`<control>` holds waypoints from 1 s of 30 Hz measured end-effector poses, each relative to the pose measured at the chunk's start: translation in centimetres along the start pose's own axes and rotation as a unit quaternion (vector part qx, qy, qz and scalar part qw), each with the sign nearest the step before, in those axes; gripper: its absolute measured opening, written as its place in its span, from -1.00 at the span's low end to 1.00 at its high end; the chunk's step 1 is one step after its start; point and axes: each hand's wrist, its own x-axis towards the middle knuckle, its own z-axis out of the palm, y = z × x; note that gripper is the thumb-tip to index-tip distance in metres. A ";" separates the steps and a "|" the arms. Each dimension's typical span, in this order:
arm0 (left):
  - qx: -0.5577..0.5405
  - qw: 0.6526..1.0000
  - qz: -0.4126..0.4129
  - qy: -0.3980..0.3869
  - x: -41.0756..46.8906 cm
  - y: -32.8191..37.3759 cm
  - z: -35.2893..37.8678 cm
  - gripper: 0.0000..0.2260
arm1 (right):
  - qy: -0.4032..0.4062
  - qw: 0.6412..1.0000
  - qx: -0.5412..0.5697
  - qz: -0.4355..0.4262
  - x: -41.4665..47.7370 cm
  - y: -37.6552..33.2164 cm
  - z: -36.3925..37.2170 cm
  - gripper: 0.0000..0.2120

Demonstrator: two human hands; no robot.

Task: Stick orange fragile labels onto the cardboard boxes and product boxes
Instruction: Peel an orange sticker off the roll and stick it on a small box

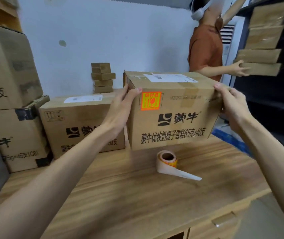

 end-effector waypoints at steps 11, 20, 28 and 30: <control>-0.018 0.993 -0.109 -0.043 10.9 -8.6 5.6 -0.22 | -0.008 0.998 -0.043 0.035 12.0 8.7 2.6 -0.51; -0.052 0.988 -0.142 -0.030 15.5 -15.5 8.5 -0.44 | -0.043 0.995 -0.038 0.085 17.9 15.9 4.3 -0.75; -0.043 0.990 -0.137 -0.001 16.7 -16.1 9.5 -0.57 | -0.068 0.994 -0.026 0.077 19.5 17.7 4.8 -0.68; -0.035 0.989 -0.144 -0.003 16.6 -16.0 9.3 -0.49 | -0.065 0.994 -0.032 0.078 19.3 17.5 4.7 -0.60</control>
